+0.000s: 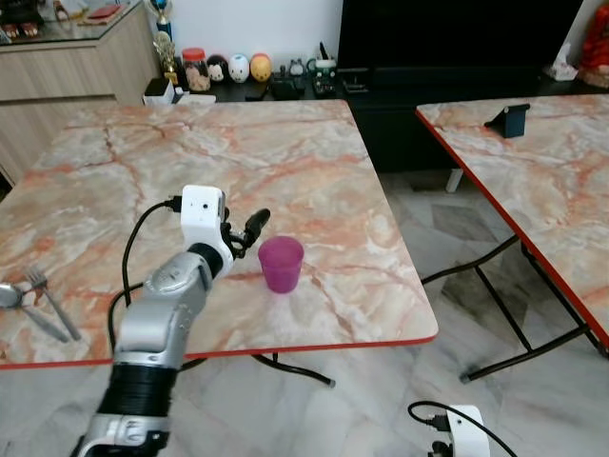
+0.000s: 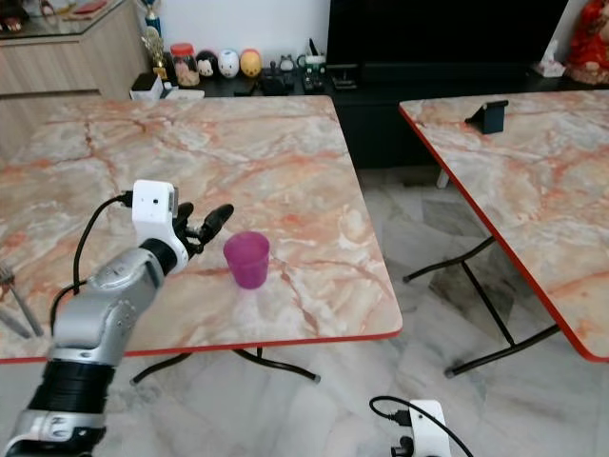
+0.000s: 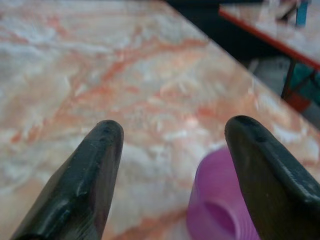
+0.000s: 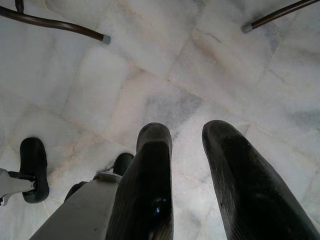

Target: Setting the table

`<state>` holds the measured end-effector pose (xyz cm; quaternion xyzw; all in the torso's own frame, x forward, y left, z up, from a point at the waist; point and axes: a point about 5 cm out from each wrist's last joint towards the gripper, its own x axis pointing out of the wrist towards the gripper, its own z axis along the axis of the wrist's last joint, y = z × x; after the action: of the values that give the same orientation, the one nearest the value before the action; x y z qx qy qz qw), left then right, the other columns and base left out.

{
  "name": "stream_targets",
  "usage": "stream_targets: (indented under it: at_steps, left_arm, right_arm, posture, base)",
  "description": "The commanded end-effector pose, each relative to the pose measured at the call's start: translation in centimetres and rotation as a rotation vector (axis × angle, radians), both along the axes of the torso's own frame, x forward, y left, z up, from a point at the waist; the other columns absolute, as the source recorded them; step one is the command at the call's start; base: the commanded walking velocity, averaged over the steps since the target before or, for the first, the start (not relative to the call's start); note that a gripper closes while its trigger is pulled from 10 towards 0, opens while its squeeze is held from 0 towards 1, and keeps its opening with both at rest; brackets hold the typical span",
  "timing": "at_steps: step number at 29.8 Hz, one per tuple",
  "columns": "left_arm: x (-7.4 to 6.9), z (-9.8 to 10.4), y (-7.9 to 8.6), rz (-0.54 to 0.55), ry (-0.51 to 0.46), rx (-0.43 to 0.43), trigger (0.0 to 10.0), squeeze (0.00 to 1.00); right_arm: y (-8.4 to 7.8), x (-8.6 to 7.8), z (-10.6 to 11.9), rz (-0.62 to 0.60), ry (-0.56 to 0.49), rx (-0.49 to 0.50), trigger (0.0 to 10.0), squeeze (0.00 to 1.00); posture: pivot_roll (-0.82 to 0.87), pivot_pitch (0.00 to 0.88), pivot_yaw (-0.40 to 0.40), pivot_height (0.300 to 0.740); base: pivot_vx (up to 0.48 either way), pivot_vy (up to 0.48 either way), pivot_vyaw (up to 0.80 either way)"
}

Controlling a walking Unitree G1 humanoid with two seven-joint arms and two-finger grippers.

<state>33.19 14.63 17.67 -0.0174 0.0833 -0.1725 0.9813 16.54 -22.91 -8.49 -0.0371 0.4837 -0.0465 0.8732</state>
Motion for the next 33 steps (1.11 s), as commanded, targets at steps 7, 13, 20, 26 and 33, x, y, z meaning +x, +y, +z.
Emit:
stream_targets:
  at_steps: [7, 13, 20, 26, 33]
  left_arm:
    - [-0.6, -0.7, -2.2, -0.091, 0.111, 0.019, 10.0, 1.00]
    - [-0.5, -0.2, -3.0, -0.086, 0.127, -0.003, 10.0, 0.97]
    - [-0.5, 0.6, -3.1, -0.084, 0.105, 0.015, 10.0, 0.00]
    - [-0.3, 0.9, -2.7, -0.058, 0.088, 0.038, 10.0, 0.00]
    - [-0.4, 0.7, -2.6, -0.062, 0.096, 0.062, 10.0, 0.00]
  right_arm:
    - [0.0, 0.0, 0.0, 0.007, 0.006, 0.000, 10.0, 0.00]
    - [-0.1, 0.1, 0.0, 0.006, 0.006, 0.000, 10.0, 0.00]
    - [0.0, 0.1, 0.0, 0.006, 0.005, 0.001, 10.0, 0.00]
    - [-0.1, 0.1, 0.0, 0.008, 0.006, 0.001, 10.0, 0.00]
    - [-0.1, 0.1, 0.1, 0.010, 0.006, 0.000, 10.0, 0.00]
  posture:
    - [0.10, 0.000, -0.028, 0.740]
    - [0.10, 0.000, -0.029, 0.740]
    - [0.10, 0.000, -0.029, 0.740]
    - [0.10, 0.000, -0.029, 0.740]
    - [0.10, 0.000, -0.030, 0.740]
  base:
    - [0.000, 0.000, 0.00]
    - [0.000, 0.000, 0.00]
    - [0.000, 0.000, 0.00]
    - [0.000, 0.000, 0.00]
    - [0.000, 0.000, 0.00]
